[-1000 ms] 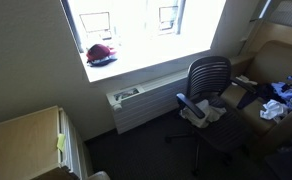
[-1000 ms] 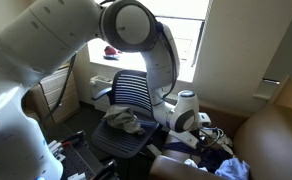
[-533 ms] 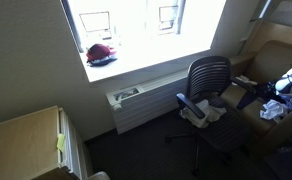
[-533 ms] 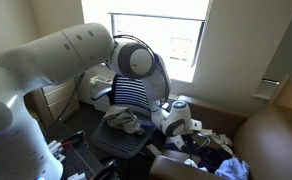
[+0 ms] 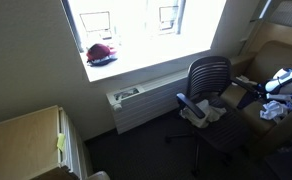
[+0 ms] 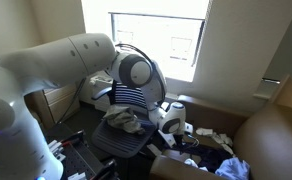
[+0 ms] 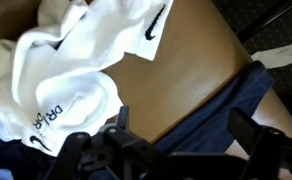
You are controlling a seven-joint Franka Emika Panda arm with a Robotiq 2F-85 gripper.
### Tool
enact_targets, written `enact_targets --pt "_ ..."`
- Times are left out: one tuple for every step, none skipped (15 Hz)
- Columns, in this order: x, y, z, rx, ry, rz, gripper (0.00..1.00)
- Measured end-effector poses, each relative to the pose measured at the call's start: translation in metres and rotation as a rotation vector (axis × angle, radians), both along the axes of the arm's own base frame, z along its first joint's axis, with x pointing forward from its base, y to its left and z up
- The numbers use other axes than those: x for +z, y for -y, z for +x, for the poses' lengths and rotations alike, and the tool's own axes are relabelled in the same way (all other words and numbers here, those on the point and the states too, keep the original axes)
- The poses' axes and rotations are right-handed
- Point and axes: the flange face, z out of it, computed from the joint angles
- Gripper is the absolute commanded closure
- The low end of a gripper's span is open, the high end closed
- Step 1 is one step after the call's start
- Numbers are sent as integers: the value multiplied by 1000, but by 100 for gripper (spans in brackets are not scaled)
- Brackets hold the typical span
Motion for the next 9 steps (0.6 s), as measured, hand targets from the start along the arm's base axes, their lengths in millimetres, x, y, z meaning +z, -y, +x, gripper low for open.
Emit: enact_targets --pt "-1 0 -1 -2 1 2 0" --pt "-4 -4 -2 1 -5 13 0" --pt "-9 -11 -3 7 -11 31 0" --pt "-17 -21 -5 16 -23 55 0" --pt "-24 -32 -6 23 -30 76 0" --pt "-31 -41 -5 25 -31 89 0" --pt "-36 -48 -4 15 -27 99 0" --pt "-42 -53 -1 0 -21 103 0" --pt "-45 -56 2 -8 -14 104 0"
